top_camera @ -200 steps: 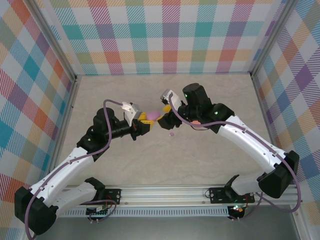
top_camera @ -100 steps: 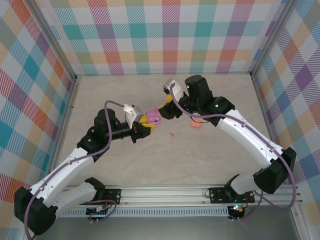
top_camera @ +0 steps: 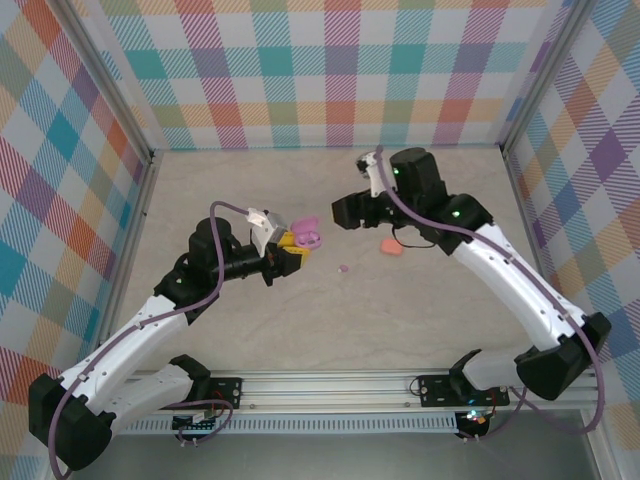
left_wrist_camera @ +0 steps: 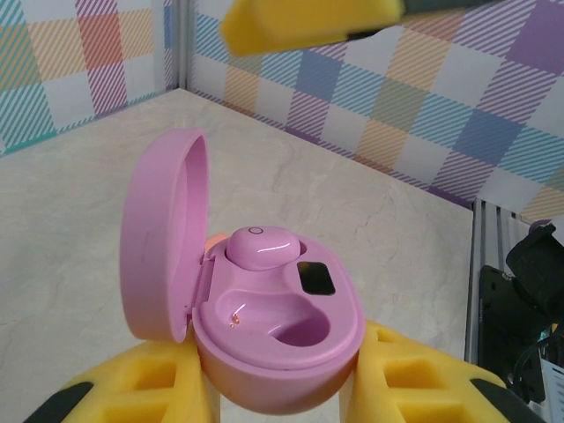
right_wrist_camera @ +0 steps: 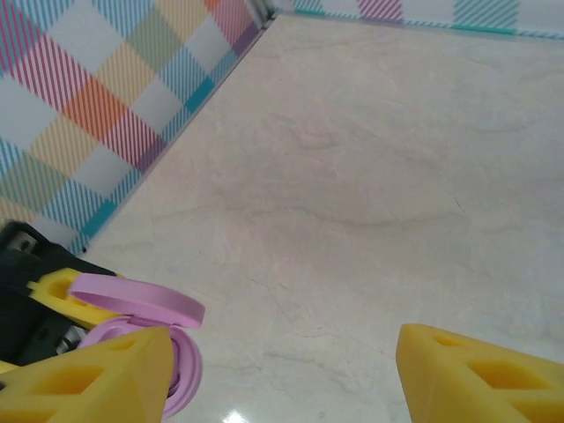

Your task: Insert the wireless bluetooth earbuds into the charging case

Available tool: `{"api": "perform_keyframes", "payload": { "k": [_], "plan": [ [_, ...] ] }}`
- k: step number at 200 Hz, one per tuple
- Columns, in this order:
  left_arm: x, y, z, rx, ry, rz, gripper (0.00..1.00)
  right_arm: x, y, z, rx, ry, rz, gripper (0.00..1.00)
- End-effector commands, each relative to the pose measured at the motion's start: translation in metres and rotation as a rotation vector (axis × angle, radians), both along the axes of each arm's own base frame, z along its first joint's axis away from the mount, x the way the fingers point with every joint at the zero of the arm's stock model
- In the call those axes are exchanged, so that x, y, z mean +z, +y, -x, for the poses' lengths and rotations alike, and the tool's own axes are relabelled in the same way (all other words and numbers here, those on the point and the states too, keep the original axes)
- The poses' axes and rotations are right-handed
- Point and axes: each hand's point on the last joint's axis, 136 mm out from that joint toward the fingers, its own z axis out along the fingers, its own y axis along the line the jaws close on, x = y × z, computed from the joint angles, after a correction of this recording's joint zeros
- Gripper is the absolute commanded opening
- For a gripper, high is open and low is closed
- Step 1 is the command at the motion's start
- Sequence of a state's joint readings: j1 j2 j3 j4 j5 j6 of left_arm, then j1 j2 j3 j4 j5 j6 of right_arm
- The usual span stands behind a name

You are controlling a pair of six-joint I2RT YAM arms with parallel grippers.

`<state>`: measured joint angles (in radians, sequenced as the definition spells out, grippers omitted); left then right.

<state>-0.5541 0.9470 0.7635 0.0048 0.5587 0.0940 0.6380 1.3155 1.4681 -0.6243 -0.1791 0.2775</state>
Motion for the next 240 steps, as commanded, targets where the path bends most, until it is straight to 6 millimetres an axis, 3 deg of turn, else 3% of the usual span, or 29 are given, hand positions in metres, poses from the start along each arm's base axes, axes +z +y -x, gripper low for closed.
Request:
{"api": "perform_keyframes", "payload": {
  "k": [1,23,52,85,121,162,240],
  "plan": [
    [0.008,0.002,0.002,0.007,-0.033,0.017,0.13,0.003,-0.019,0.01,-0.129,0.109,-0.059,0.67],
    [0.007,0.003,0.002,0.013,-0.035,0.017,0.13,-0.023,-0.04,0.011,-0.246,0.177,-0.028,0.65],
    [0.005,0.003,0.003,0.013,-0.032,0.017,0.13,-0.09,-0.056,0.008,-0.371,0.356,0.012,0.54],
    [0.005,0.003,0.004,0.009,-0.03,0.016,0.13,-0.154,-0.033,0.001,-0.391,0.552,-0.033,0.41],
    [0.007,0.005,0.006,0.01,-0.037,0.015,0.13,-0.208,-0.006,-0.003,-0.401,0.709,-0.051,0.38],
    [0.009,0.008,0.01,0.013,-0.044,0.014,0.13,-0.255,0.009,-0.001,-0.427,0.804,0.0,0.49],
    [0.01,0.01,0.011,0.02,-0.046,0.011,0.13,-0.304,0.015,-0.006,-0.479,0.864,0.063,0.52]
  ]
}}
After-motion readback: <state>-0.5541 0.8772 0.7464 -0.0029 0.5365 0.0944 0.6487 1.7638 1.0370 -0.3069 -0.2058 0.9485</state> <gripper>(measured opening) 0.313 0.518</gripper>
